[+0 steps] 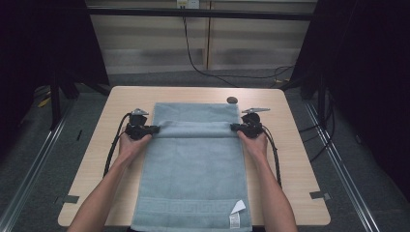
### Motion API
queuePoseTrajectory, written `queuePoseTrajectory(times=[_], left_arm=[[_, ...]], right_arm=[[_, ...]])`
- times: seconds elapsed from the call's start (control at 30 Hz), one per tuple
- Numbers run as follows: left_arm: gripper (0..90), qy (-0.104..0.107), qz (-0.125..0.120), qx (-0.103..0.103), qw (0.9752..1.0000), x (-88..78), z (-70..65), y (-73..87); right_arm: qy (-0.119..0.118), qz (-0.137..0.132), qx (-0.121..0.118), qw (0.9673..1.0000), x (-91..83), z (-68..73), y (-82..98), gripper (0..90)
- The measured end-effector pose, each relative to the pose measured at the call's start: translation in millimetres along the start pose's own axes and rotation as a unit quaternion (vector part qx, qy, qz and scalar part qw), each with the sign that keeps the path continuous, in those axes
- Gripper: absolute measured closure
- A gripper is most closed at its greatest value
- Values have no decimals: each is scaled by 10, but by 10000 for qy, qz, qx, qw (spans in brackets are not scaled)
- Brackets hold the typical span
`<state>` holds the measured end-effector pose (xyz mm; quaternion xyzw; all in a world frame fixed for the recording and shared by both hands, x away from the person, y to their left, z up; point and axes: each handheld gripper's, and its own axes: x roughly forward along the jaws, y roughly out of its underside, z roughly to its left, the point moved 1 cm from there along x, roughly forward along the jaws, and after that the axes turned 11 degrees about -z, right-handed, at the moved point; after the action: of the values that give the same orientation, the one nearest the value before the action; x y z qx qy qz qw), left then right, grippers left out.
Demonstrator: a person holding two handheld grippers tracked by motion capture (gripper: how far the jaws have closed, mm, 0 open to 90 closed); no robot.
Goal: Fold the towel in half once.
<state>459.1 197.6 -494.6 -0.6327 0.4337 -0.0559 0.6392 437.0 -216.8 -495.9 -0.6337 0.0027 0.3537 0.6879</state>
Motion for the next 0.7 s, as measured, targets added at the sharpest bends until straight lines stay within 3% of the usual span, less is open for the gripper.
queuePoseTrajectory(times=[0.03,0.07,0.1,0.2,0.23,0.27,0.3,0.37,0.4,0.43,0.53,0.6,0.67,0.7], left_arm=[[856,56,-114,-36,9999,-53,-9,-33],[856,127,-349,-65,9993,-166,-50,-117],[856,127,-349,-65,9993,-166,-50,-117],[856,249,-790,-151,9964,-349,-124,-287],[856,291,-997,-200,9944,-476,-164,-409],[855,291,-997,-200,9944,-476,-164,-409],[855,318,-1110,-225,9931,-553,-187,-470],[855,348,-1311,-145,9907,-720,-241,-583],[855,420,-1445,-41,9886,-885,-273,-667],[855,420,-1445,-41,9886,-885,-273,-667],[855,423,-1583,110,9864,-1111,-338,-737],[855,465,-1642,135,9852,-1250,-410,-746],[856,552,-1704,280,9834,-1382,-506,-752],[856,634,-1740,331,9822,-1452,-555,-762]], right_arm=[[0,0,0,10000,0,0,0,868],[-123,-243,-34,9996,-109,33,-111,868],[-174,-366,-80,9991,-175,51,-174,868],[-235,-647,-215,9974,-378,119,-395,868],[-253,-756,-241,9965,-447,138,-473,868],[-253,-756,-241,9965,-447,138,-473,868],[-308,-988,-273,9943,-594,181,-622,868],[-406,-1264,-241,9909,-756,233,-736,868],[-477,-1406,-227,9887,-833,267,-776,868],[-477,-1406,-227,9887,-833,267,-776,868],[-667,-1622,-343,9839,-1037,388,-846,868],[-756,-1631,-558,9821,-1227,512,-871,868],[-713,-1597,-627,9826,-1298,558,-878,868],[-700,-1607,-688,9821,-1444,644,-890,867]])
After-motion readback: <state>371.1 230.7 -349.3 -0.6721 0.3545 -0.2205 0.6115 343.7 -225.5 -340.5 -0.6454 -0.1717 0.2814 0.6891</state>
